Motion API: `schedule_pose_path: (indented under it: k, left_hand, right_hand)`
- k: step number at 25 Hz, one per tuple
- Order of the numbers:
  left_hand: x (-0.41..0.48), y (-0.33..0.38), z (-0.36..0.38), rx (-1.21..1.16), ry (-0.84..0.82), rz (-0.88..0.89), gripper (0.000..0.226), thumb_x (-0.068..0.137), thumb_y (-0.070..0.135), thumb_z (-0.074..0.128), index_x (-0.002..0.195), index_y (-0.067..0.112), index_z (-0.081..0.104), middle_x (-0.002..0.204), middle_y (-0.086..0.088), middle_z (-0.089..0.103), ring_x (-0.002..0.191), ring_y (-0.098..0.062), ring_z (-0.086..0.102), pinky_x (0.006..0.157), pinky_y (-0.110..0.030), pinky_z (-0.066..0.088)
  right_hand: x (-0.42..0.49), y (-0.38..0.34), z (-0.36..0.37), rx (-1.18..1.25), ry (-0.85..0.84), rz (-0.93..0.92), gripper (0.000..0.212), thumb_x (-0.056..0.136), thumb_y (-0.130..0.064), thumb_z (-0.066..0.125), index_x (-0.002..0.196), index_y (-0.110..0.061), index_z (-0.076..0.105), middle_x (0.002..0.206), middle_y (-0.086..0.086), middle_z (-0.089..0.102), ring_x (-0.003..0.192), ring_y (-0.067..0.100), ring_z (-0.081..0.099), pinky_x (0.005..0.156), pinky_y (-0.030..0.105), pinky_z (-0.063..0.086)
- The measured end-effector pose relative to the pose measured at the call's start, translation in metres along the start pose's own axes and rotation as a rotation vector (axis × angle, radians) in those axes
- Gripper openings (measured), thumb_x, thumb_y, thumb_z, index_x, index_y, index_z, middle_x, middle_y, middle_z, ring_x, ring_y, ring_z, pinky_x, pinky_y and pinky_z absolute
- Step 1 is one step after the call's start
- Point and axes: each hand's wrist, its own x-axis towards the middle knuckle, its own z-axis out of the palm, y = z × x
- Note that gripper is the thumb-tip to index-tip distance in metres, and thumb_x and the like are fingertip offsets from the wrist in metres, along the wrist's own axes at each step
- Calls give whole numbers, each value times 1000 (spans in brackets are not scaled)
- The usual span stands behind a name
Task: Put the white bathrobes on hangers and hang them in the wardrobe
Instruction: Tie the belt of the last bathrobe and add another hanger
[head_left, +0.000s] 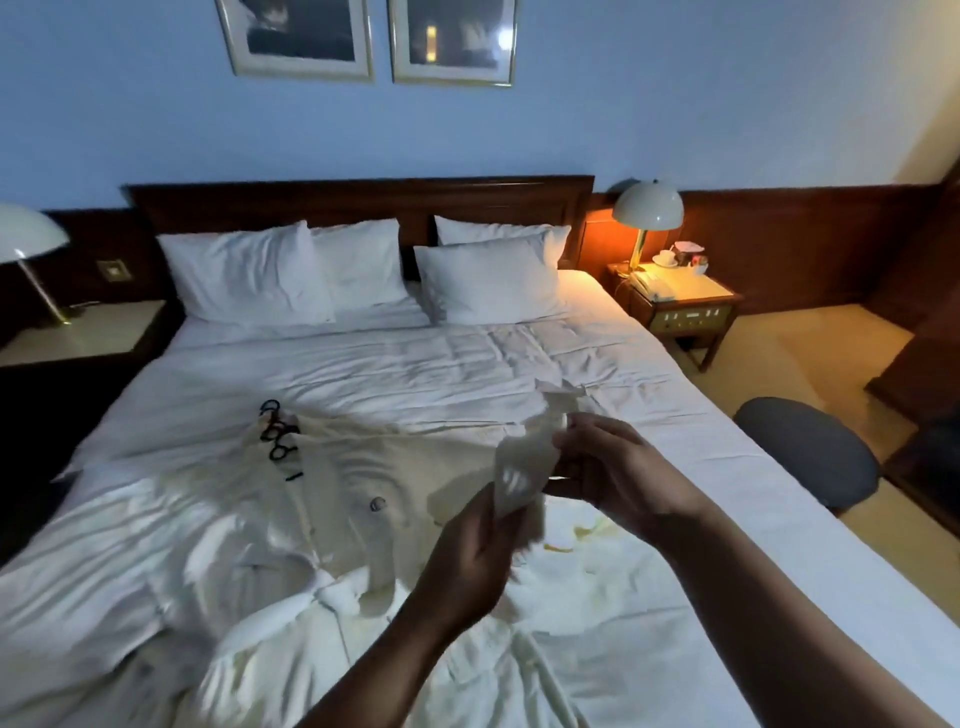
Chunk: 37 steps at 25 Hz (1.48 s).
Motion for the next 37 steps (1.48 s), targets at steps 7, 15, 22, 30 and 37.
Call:
schedule_pose_path:
  k: [7, 15, 22, 30, 37]
  left_hand:
    - [-30, 36, -129, 155, 7, 85, 25, 96, 42, 57, 87, 21, 65, 65, 12, 56, 60, -3, 52, 60, -25, 41]
    - [-65, 27, -146, 20, -105, -115, 28, 79, 1, 52, 105, 2, 63, 78, -2, 54, 69, -13, 48, 62, -32, 35]
    - [-82, -11, -119, 211, 173, -291, 17, 86, 27, 68, 101, 21, 67, 90, -11, 70, 78, -19, 66, 70, -42, 54]
    - [-109, -97, -135, 695, 378, -289, 24, 69, 5, 50, 72, 29, 52, 65, 11, 49, 60, -7, 49, 56, -25, 36]
    - [-123, -136, -147, 876, 395, -400, 46, 63, -10, 51, 97, 17, 67, 97, 1, 53, 85, -23, 59, 63, -26, 44]
  right_hand:
    - [19, 46, 80, -558, -61, -322, 54, 77, -2, 77, 125, -15, 55, 133, 0, 56, 125, 18, 55, 100, 34, 51]
    - [60, 97, 90, -764, -279, -277, 31, 87, -34, 60, 79, -4, 55, 72, 16, 55, 71, 13, 52, 69, 48, 46]
    - [75, 72, 70, -820, -508, -217, 37, 70, -30, 79, 59, -14, 47, 58, -9, 40, 58, 5, 39, 52, 31, 30]
    - [64, 113, 98, -1504, 57, -729, 39, 58, -12, 68, 95, -22, 62, 58, 4, 60, 51, 39, 58, 43, 34, 42]
    - [66, 136, 107, -1882, 38, -121, 22, 86, -11, 53, 101, -23, 64, 97, 4, 69, 96, 31, 69, 73, 34, 50]
